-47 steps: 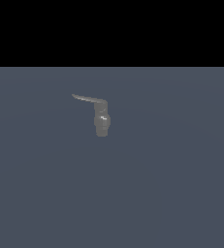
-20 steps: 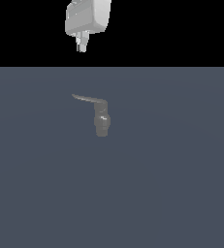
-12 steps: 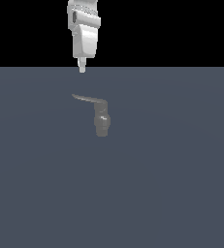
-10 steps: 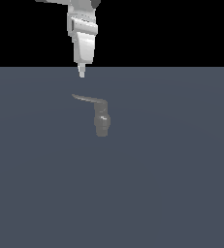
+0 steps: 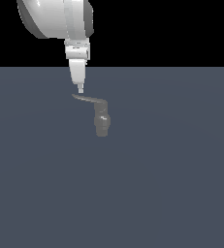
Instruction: Turn on the faucet by rotating a designated handle.
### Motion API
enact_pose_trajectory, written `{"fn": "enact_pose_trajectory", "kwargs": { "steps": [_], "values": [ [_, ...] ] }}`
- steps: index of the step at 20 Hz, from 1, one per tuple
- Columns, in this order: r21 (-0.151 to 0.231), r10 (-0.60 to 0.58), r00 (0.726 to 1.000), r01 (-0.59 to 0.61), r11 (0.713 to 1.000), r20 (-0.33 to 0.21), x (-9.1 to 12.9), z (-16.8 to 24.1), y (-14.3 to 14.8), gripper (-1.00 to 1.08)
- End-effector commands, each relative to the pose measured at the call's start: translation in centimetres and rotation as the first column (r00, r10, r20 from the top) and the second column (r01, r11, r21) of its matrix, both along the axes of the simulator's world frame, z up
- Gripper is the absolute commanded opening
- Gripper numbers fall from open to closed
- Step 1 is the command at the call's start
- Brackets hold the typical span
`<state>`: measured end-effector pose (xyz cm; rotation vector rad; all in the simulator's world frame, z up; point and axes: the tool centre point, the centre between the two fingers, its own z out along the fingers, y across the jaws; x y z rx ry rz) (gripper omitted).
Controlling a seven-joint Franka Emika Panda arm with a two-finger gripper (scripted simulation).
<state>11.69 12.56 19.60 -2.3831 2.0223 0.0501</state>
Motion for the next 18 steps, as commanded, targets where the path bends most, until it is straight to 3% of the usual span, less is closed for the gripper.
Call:
{"fn": "enact_pose_trajectory", "kwargs": {
  "steps": [1,13,18],
  "values": [
    [-0.014,-0.031,0.999,0.031,0.999,0.006,0.5,-1.0,0.3,-1.00],
    [-0.033,-0.066,0.998,0.067,0.997,0.014,1.0,-2.3,0.6,-1.00],
    [-0.033,-0.066,0.998,0.067,0.997,0.014,-0.1,-2.3,0.7,-1.00]
  ]
}}
